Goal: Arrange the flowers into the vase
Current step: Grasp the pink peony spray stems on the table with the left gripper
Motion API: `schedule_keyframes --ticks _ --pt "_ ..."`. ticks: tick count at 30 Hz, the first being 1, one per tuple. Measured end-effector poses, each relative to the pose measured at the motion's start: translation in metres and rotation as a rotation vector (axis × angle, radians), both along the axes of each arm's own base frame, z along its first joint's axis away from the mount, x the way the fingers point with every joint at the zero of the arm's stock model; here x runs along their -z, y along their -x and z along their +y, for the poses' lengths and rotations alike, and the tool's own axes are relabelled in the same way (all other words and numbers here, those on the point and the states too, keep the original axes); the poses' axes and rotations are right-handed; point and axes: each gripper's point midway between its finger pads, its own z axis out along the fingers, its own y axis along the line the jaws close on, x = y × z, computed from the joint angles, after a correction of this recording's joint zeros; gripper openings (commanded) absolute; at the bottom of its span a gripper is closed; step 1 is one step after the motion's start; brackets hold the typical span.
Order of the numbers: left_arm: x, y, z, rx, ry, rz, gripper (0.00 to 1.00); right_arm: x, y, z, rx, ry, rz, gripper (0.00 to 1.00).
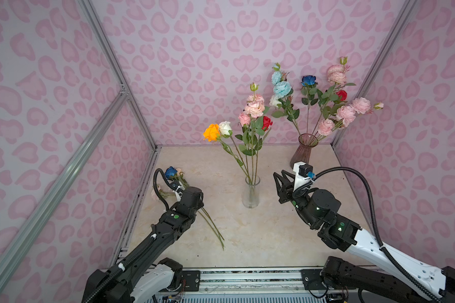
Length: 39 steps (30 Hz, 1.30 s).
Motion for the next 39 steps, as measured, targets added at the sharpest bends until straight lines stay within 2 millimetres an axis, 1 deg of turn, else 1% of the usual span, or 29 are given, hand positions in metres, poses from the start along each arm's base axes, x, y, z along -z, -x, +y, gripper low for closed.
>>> schedule_keyframes --ticks 2,8,11,14,16,20,22,24,27,29,32,36,39 --pt "0.021 -0.001 0.003 -0.015 0.031 0.074 0.49 0.005 0.001 -0.002 0.002 0.000 0.011 0.36" --pt "0.067 -0.003 0.008 -0.052 0.118 0.226 0.47 0.015 0.004 -0.008 0.013 0.001 0.032 0.36" --pt "0.082 -0.003 0.011 -0.073 0.153 0.275 0.41 0.017 0.004 -0.011 0.025 -0.004 0.035 0.37" --pt "0.093 -0.004 0.010 -0.073 0.176 0.302 0.39 0.018 0.005 -0.013 0.030 -0.006 0.033 0.37" --pt "0.097 -0.006 0.009 -0.072 0.184 0.306 0.38 0.019 0.005 -0.015 0.036 -0.003 0.035 0.37" --pt "0.100 -0.011 0.008 -0.068 0.195 0.306 0.37 0.019 0.005 -0.016 0.039 -0.004 0.034 0.37" --pt "0.099 -0.016 0.007 -0.069 0.197 0.298 0.32 0.019 0.005 -0.016 0.039 -0.004 0.034 0.37" --pt "0.100 -0.018 0.007 -0.065 0.195 0.296 0.30 0.019 0.005 -0.016 0.040 -0.004 0.034 0.37" --pt "0.102 -0.018 0.007 -0.068 0.193 0.302 0.26 0.019 0.005 -0.016 0.042 -0.004 0.034 0.37" --pt "0.103 -0.018 0.007 -0.066 0.190 0.305 0.20 0.019 0.005 -0.017 0.041 -0.004 0.034 0.37" --pt "0.103 -0.018 0.008 -0.065 0.189 0.305 0.15 0.018 0.005 -0.017 0.042 -0.006 0.033 0.37" --pt "0.101 -0.019 0.009 -0.061 0.182 0.299 0.13 0.018 0.005 -0.018 0.044 -0.007 0.032 0.37" --pt "0.094 -0.020 0.010 -0.060 0.177 0.279 0.09 0.018 0.005 -0.018 0.044 -0.007 0.032 0.37"
